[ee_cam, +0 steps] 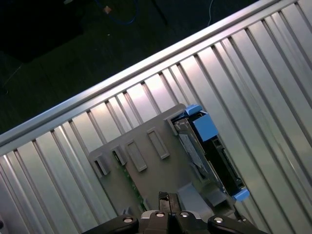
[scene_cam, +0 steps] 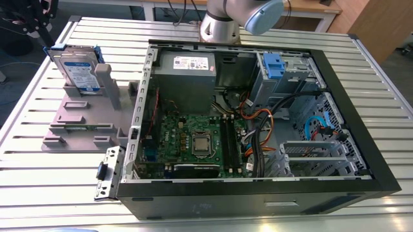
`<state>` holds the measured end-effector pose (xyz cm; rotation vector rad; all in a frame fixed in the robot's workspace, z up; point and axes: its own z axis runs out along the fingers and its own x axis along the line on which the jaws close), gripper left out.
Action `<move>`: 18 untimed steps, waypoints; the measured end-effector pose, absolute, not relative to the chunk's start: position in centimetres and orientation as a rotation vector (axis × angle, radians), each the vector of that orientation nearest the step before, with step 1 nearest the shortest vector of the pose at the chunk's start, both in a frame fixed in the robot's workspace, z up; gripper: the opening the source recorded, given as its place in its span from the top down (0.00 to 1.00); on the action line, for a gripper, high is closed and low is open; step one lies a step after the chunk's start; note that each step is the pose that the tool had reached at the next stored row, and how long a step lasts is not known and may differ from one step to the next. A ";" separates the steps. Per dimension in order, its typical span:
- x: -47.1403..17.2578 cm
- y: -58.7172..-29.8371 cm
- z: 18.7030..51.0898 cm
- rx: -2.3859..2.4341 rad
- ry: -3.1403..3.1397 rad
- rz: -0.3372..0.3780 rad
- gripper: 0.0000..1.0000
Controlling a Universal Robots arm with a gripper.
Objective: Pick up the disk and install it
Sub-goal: 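Pick up the disk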
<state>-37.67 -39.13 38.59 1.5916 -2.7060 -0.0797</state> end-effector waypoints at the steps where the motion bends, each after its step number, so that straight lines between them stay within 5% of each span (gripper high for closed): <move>1: -37.7 -39.1 38.6 1.593 -2.705 -0.080 0.89; 18: -37.7 -39.1 38.6 1.610 -2.694 -0.080 0.89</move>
